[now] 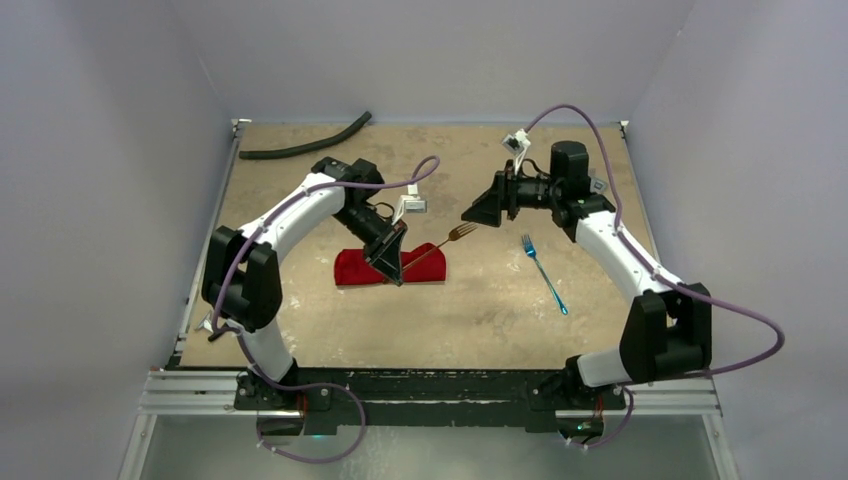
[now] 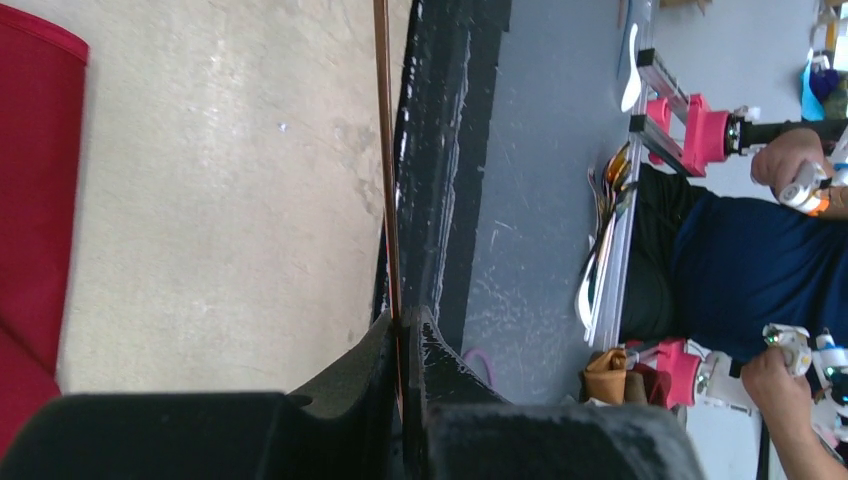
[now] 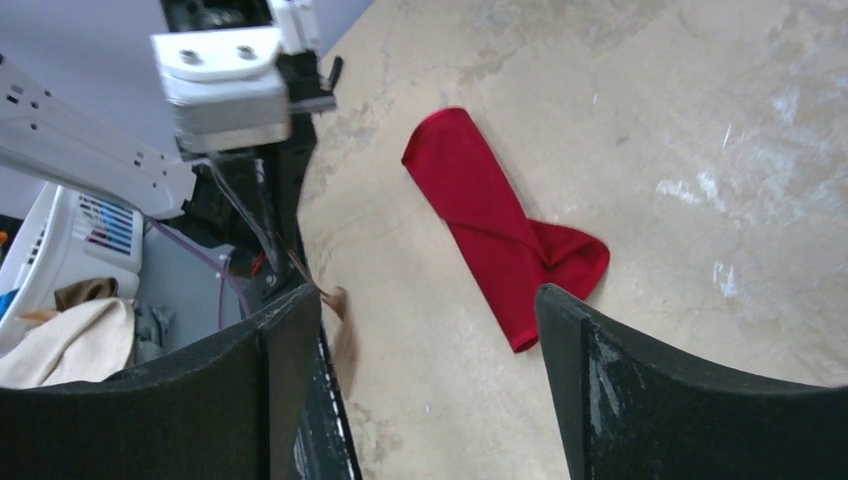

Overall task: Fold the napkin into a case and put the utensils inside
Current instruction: Pass from the left arm to the right

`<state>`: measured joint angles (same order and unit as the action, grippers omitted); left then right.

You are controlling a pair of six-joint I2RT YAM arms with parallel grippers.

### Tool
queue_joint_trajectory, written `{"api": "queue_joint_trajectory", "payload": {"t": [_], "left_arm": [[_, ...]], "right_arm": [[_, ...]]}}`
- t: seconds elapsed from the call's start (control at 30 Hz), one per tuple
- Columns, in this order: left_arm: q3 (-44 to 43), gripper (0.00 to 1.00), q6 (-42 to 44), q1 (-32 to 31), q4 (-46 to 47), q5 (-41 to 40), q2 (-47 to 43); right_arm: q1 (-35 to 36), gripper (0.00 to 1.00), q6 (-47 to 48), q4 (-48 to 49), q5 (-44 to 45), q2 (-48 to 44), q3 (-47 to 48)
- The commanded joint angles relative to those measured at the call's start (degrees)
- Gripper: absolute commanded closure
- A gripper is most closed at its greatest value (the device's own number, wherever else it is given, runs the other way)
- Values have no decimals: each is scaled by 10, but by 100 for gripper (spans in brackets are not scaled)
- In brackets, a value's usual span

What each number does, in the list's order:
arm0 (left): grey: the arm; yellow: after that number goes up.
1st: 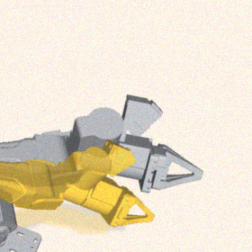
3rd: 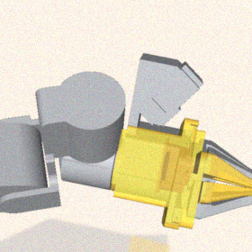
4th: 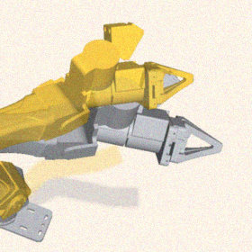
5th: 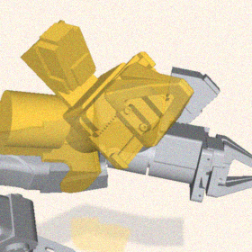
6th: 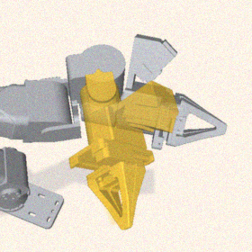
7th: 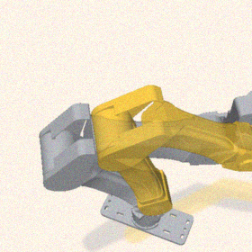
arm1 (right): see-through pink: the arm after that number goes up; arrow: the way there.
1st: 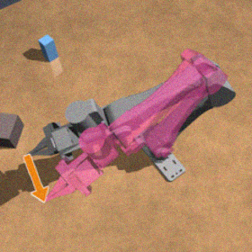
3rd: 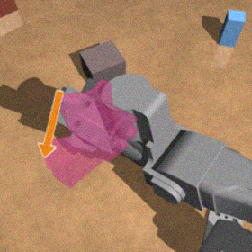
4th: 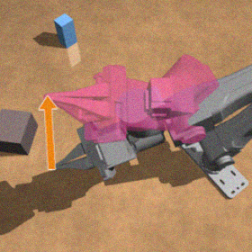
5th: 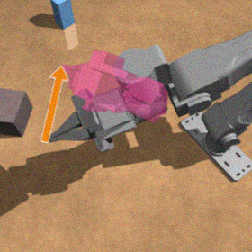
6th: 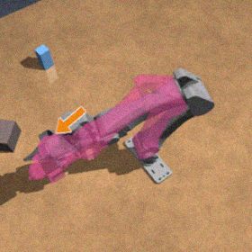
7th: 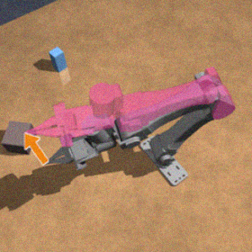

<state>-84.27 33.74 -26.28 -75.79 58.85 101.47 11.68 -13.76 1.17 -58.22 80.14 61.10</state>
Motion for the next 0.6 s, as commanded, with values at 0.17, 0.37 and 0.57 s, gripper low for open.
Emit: {"api": "queue_joint_trajectory", "payload": {"t": [0.17,0.37,0.57], "left_arm": [[-13,100,69,0,-64,26,-20],[-12,100,64,1,-63,23,-19],[-14,100,62,1,-63,20,-21]], "right_arm": [[27,32,55,-34,-46,-17,6],[42,46,63,-52,-27,-30,-3],[49,56,64,-68,14,-40,-10]]}}
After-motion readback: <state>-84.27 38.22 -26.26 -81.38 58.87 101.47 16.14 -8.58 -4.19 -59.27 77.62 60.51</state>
